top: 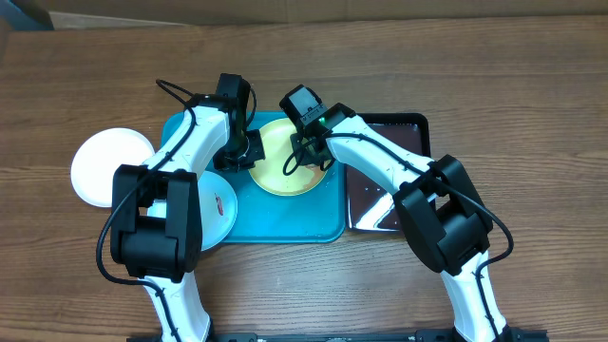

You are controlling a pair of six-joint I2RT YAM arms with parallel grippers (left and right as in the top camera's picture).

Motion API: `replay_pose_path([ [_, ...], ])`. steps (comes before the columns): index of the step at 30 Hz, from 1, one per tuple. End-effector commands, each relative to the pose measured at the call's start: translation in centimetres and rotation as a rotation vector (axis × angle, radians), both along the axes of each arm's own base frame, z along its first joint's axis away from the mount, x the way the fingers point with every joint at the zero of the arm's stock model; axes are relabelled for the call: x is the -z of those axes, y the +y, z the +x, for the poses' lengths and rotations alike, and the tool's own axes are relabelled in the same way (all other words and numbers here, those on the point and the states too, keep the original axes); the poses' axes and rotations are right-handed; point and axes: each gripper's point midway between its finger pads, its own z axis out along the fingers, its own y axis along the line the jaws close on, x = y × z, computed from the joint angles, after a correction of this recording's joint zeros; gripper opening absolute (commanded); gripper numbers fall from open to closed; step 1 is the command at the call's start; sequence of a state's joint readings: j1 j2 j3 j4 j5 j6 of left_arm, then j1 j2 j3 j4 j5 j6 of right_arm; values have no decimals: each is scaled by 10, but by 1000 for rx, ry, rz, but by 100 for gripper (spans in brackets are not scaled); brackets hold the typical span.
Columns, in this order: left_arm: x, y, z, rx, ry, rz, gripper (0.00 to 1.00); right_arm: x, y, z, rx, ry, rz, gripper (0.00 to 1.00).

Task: Clean dirty plates on tray and stack at the side
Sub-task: 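Scrub the yellow plate's stain with the sponge in the right gripper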

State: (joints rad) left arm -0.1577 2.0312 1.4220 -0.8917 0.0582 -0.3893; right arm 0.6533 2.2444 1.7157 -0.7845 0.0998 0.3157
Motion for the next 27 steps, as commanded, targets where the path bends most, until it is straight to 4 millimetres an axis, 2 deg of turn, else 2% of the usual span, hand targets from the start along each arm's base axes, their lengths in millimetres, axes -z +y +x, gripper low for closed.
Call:
replay_pose_path([
  [1, 7, 7, -4, 14, 13, 43, 4, 35, 7, -18, -3, 102, 33, 9],
  [7, 7, 7, -4, 14, 14, 43, 4, 46, 8, -27, -9, 141, 67, 8],
  [15, 7, 7, -4, 14, 13, 43, 4, 31, 51, -55, -112, 322, 362, 8],
  [19, 7, 7, -4, 14, 13, 43, 4, 10, 67, -61, -184, 373, 486, 8],
  [21, 7, 7, -4, 14, 13, 43, 4, -13, 70, -53, -199, 373, 540, 8],
  [24, 7, 7, -3, 14, 13, 43, 4, -43, 63, -39, -181, 342, 560, 8],
  [27, 7, 7, -4, 14, 13, 43, 4, -82, 47, -21, -153, 293, 583, 8],
])
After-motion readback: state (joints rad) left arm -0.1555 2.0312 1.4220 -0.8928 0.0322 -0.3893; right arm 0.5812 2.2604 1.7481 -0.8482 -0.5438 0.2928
